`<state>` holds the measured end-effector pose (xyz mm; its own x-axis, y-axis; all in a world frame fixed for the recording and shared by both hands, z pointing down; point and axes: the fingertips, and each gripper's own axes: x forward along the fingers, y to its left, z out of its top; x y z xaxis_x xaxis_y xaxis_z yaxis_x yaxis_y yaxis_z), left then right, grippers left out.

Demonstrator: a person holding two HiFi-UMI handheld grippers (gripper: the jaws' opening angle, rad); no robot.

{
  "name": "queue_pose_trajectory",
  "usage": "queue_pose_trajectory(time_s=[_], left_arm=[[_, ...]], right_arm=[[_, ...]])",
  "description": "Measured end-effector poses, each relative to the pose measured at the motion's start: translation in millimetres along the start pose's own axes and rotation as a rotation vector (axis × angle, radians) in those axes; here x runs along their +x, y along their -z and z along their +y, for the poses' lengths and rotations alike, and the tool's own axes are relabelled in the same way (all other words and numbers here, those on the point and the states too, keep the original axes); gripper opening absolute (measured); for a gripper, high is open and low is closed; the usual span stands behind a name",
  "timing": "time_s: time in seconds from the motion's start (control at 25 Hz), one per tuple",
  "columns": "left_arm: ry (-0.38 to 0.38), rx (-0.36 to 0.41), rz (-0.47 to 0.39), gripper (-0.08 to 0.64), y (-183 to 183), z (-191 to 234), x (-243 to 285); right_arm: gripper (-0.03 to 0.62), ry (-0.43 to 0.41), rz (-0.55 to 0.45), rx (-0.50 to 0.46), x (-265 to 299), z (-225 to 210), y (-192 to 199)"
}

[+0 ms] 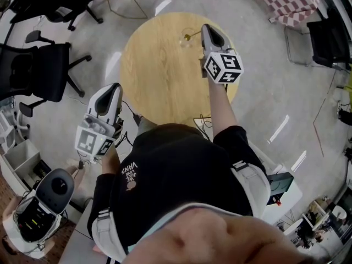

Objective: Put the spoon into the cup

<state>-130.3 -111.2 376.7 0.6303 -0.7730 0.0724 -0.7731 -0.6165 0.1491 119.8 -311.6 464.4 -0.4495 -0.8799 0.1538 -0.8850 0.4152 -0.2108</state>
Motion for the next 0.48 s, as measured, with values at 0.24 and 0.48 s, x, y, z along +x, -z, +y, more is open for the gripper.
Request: queue_pose_trajectory(time_s=[0.24, 0.48], left_arm=[[-0.008, -0.003, 0.002, 0.005, 1, 1, -1], [-0.014, -0.003, 0.003, 0.005, 5, 1, -3]], right_arm=[[-0.002, 0.003, 0.036, 0.017, 7, -5, 16], [-0.002, 0.000, 0.069, 0.016, 12, -5, 32]])
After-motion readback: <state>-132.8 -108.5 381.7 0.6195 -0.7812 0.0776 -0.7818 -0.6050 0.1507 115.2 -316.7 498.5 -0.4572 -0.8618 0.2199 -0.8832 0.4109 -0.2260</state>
